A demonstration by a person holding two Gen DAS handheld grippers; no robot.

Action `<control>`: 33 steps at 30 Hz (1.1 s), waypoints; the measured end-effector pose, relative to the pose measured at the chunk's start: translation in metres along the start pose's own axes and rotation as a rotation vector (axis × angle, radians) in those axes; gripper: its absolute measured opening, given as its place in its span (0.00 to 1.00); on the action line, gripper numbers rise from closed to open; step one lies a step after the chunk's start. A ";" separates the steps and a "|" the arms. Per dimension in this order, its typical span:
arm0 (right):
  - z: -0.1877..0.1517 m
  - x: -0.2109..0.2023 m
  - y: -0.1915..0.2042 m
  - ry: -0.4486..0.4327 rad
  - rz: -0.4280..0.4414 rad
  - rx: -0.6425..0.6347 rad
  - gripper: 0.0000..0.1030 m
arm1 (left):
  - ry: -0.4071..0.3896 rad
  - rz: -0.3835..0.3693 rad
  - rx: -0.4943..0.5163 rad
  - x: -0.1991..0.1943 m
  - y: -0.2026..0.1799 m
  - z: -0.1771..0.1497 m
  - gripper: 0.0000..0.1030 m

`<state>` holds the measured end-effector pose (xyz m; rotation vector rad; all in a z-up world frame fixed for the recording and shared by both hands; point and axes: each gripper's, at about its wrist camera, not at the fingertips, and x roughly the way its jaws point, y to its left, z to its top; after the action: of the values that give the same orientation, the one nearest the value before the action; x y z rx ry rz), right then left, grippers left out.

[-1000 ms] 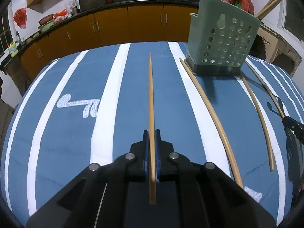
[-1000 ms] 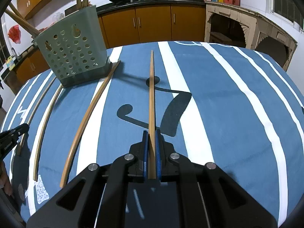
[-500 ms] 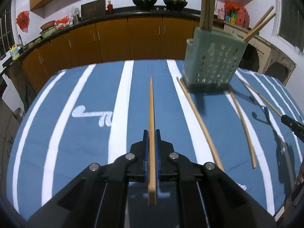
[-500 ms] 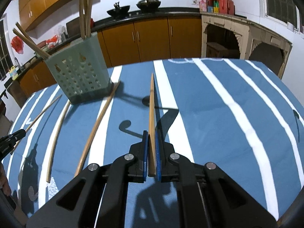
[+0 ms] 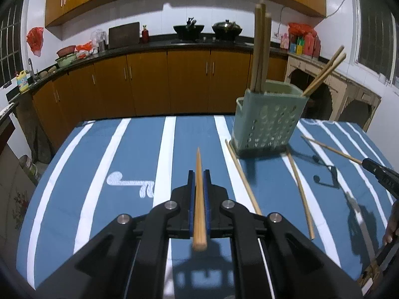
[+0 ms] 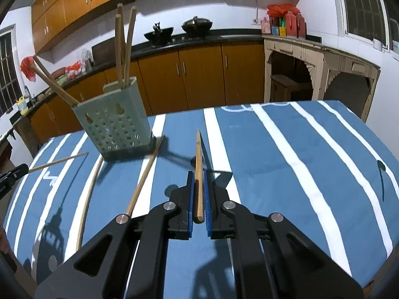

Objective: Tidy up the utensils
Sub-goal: 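Carry both chopsticks over the green caddy and lower them in upright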

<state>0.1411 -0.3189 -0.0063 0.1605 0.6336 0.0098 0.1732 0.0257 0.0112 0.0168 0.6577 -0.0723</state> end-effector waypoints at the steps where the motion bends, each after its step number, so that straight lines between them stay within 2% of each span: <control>1: 0.002 -0.002 0.000 -0.011 0.002 0.000 0.08 | -0.008 -0.002 -0.002 -0.002 0.001 0.001 0.07; 11: 0.020 -0.023 0.004 -0.102 0.025 0.004 0.08 | -0.110 -0.033 -0.024 -0.027 0.002 0.020 0.07; 21: 0.030 -0.036 0.008 -0.156 0.041 0.004 0.08 | -0.156 -0.044 -0.026 -0.041 0.001 0.031 0.07; 28: 0.054 -0.051 0.012 -0.213 0.079 0.002 0.08 | -0.198 -0.066 -0.005 -0.057 -0.003 0.046 0.07; 33: 0.078 -0.068 0.015 -0.257 0.133 0.015 0.08 | -0.240 -0.114 0.004 -0.078 -0.010 0.064 0.07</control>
<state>0.1325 -0.3194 0.0978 0.2143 0.3655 0.1109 0.1500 0.0184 0.1093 -0.0252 0.4181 -0.1831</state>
